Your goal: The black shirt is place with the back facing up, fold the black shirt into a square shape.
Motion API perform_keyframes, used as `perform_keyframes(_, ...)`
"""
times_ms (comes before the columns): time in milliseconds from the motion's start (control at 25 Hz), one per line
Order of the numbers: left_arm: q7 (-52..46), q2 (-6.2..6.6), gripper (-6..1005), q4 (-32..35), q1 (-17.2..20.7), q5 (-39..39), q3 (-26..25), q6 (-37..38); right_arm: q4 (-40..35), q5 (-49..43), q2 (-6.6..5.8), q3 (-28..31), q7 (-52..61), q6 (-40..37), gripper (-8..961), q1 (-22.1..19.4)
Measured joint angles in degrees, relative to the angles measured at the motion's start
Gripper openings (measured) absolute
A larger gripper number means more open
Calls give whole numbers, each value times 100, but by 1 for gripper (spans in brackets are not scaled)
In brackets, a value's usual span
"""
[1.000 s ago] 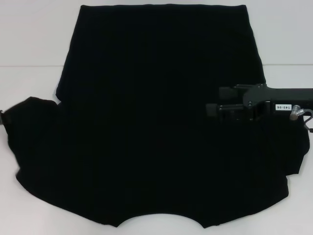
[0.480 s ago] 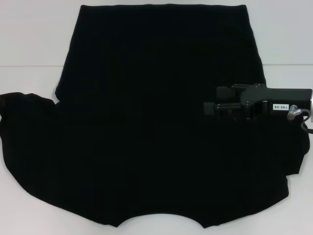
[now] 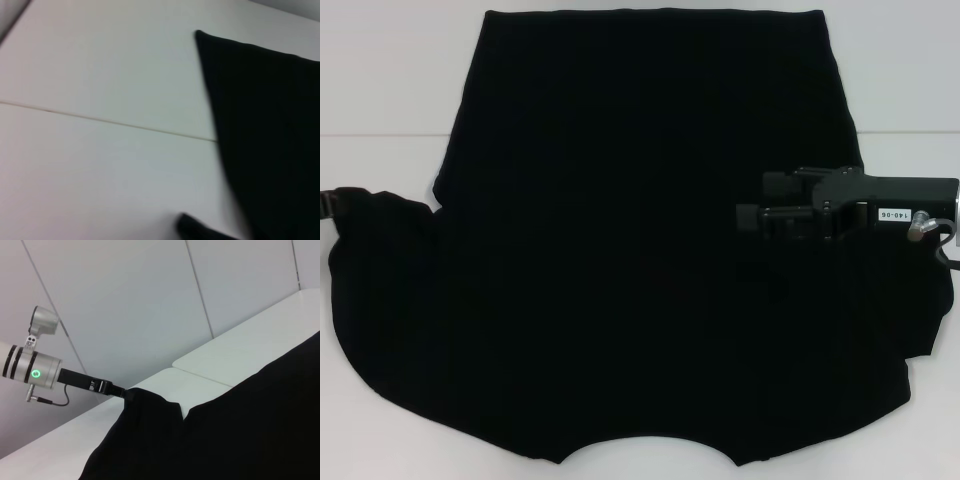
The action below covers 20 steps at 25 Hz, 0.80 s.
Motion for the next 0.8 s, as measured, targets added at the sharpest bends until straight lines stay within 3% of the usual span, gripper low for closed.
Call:
perform_keyframes(120, 78, -21, 27, 206, 1, -193, 1, 529, 0, 0, -6, 0, 0, -2, 897, 0)
perform_keyframes(320, 324, -207, 27, 540, -57, -719, 196, 1365, -1, 1, -10, 0, 0, -4, 897, -1)
perform_keyframes(560, 330, -429, 27, 464, -105, -1190, 1142, 1458, -1, 0, -13, 0, 0, -5, 898, -29)
perform_keyframes(800, 451, -518, 44, 196, -214, -1485, 1453, 1699, 0, 1, -29, 0, 0, -35, 898, -24)
